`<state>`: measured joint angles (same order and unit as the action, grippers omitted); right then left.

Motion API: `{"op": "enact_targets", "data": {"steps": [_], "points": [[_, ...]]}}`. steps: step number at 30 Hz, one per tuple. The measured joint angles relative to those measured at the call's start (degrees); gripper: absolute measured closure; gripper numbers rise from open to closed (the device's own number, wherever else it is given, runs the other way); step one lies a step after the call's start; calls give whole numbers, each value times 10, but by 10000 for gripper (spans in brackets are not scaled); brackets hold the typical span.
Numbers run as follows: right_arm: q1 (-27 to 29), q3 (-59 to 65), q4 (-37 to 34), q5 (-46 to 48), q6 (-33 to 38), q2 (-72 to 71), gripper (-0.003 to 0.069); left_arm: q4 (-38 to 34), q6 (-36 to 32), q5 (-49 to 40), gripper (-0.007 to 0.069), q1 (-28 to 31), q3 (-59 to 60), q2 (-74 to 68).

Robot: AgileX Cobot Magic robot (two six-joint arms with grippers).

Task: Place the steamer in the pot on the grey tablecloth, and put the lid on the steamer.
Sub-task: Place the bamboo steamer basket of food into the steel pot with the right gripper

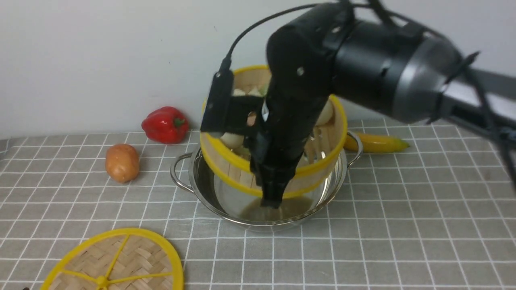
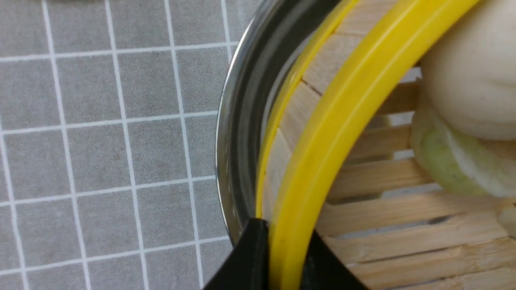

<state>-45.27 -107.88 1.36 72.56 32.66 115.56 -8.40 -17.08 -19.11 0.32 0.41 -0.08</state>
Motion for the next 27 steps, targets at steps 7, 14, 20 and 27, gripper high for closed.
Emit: {"op": "enact_targets", "data": {"steps": [7, 14, 20, 27], "points": [[-2, -7, 51, -1, 5, 58, 587, 0, 0, 0, 382, 0, 0, 0], [-2, -7, 46, -1, 13, 77, 587, 0, 0, 0, 382, 0, 0, 0], [-2, -9, 44, -6, 21, 78, 587, 0, 0, 0, 382, 0, 0, 0], [-2, -12, 43, -16, 22, 98, 587, 0, 0, 0, 382, 0, 0, 0]]}}
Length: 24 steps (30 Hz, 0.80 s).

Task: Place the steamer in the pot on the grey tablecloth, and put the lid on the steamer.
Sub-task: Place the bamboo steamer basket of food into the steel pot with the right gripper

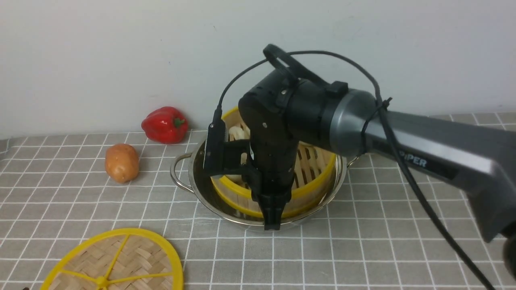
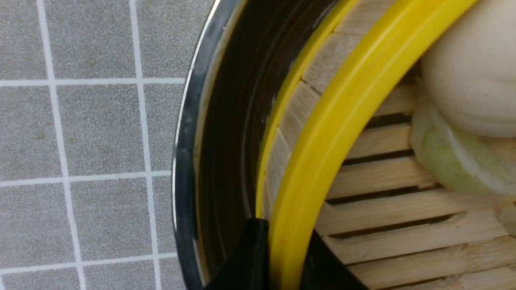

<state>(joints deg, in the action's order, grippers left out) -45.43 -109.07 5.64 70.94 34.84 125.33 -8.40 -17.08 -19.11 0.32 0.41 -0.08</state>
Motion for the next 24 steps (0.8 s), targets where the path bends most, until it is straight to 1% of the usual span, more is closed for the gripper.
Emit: {"op": "enact_targets", "data": {"steps": [4, 15, 17, 19, 20, 21, 22, 23, 24], "points": [[0, 0, -6, -5, 2, 22, 587, 0, 0, 0, 382, 0, 0, 0], [0, 0, -6, -15, 4, 26, 587, 0, 0, 0, 382, 0, 0, 0], [0, 0, -6, -15, 4, 26, 572, 0, 0, 0, 382, 0, 0, 0], [0, -1, -3, -15, 9, 26, 528, 0, 0, 0, 382, 0, 0, 0], [0, -1, -3, -13, 13, 26, 497, 0, 0, 0, 382, 0, 0, 0], [0, -2, 3, -14, 15, 25, 447, 0, 0, 0, 382, 0, 0, 0], [0, -2, 3, -14, 16, 25, 433, 0, 0, 0, 382, 0, 0, 0], [0, -2, 8, -14, 16, 24, 403, 0, 0, 0, 382, 0, 0, 0], [0, -2, 16, -15, 16, 22, 357, 0, 0, 0, 382, 0, 0, 0]]}}
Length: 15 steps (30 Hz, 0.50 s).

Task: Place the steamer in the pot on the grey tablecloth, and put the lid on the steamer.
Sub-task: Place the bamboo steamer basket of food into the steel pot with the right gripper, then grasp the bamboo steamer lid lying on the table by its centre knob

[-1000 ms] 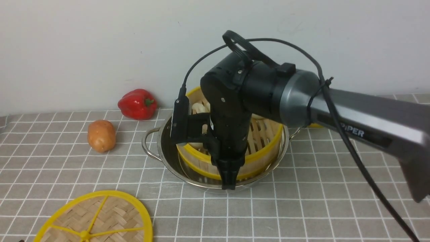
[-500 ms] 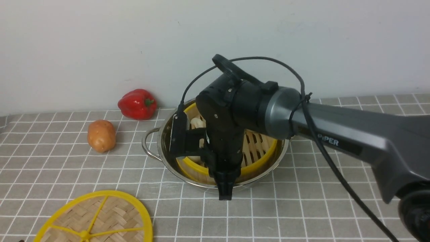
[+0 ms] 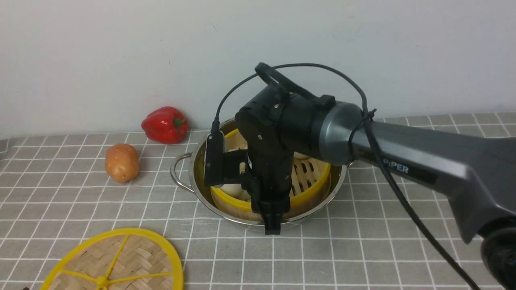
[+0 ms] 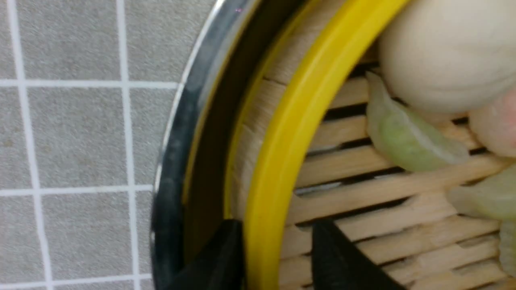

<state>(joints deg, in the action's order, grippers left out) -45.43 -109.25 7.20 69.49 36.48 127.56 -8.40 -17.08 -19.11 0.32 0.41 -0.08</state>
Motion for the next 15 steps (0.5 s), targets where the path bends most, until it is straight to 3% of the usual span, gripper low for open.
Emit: {"op": "enact_targets", "data": {"steps": [1, 7, 13, 15], "points": [[0, 0, 5, -1, 0, -3, 319, 0, 0, 0, 382, 0, 0, 0], [0, 0, 18, -6, 0, -34, 270, 0, 0, 0, 382, 0, 0, 0], [0, 0, 24, -18, -6, -81, 294, 0, 0, 0, 382, 0, 0, 0], [0, 0, 43, -19, -32, -110, 351, 0, 0, 0, 382, 0, 0, 0]]}}
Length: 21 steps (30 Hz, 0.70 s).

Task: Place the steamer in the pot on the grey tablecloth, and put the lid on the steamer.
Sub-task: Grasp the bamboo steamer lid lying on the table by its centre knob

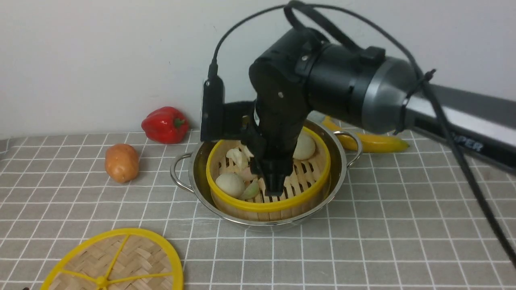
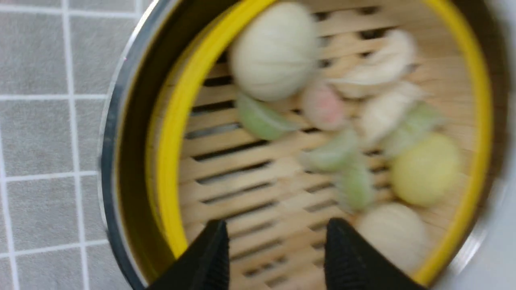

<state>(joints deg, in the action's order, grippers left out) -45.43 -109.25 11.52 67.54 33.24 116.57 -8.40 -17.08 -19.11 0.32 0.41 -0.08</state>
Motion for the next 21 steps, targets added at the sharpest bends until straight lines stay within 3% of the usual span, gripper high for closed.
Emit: {"op": "enact_targets", "data": {"steps": [3, 4, 5, 7, 14, 21], "points": [[0, 0, 41, 4, -62, -37, 481, 0, 0, 0, 382, 0, 0, 0], [0, 0, 41, 4, -62, -40, 491, 0, 0, 0, 382, 0, 0, 0], [0, 0, 64, 6, -96, -59, 569, 0, 0, 0, 382, 0, 0, 0], [1, 0, 85, 4, -152, -86, 655, 0, 0, 0, 382, 0, 0, 0], [10, 0, 95, -33, -363, -151, 672, 0, 0, 0, 382, 0, 0, 0], [10, 0, 90, -64, -457, -156, 663, 0, 0, 0, 382, 0, 0, 0]]}}
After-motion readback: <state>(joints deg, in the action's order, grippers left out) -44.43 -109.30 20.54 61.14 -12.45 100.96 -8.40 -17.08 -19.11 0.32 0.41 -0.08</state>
